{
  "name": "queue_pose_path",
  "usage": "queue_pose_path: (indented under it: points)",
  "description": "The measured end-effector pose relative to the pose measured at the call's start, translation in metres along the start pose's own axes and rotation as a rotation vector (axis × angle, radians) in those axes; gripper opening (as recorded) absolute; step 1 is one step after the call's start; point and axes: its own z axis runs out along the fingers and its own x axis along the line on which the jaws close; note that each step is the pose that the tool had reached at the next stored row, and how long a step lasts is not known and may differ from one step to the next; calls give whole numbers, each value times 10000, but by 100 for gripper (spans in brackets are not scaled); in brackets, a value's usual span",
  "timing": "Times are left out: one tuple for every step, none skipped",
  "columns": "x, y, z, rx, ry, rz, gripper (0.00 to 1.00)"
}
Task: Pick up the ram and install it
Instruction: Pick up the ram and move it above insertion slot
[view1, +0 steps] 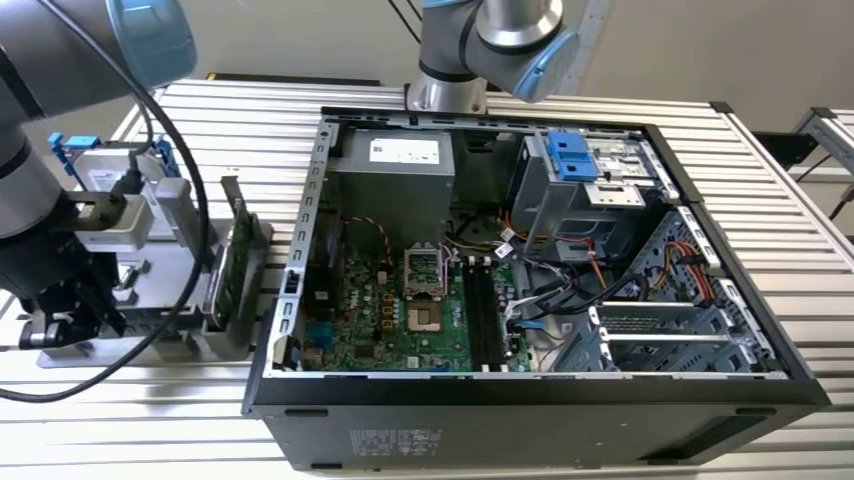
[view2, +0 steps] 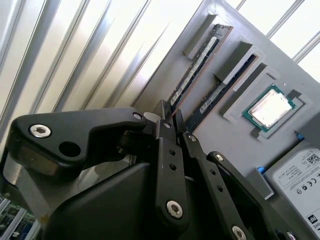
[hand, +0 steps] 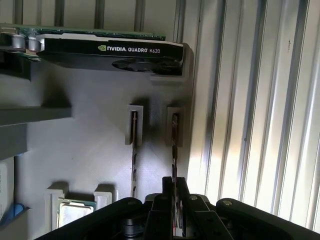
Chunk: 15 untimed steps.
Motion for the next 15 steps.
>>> queue_pose_path:
  points:
    - [0,0,-10,2,-1,2,0]
    - [0,0,-18,2,-1,6,0]
    - [0,0,-25,1,0,10,0]
    - [-1,0,-34,2,0,15,0]
    - [-1,0,-41,1,0,23,0]
    - [-1,0,-47,1,0,34,0]
    - [-1,-1,-54,1,0,48,0]
    - [-1,0,-57,0,2,59,0]
    - [-1,-1,-61,0,3,71,0]
    - [-1,-1,-66,2,1,83,0]
    - [-1,-1,-69,1,2,93,0]
    - [-1,-1,-74,2,1,103,0]
    - [-1,-1,-77,2,1,108,0]
    - [-2,-1,-82,4,1,110,0]
    - [-1,-1,-85,2,2,112,0]
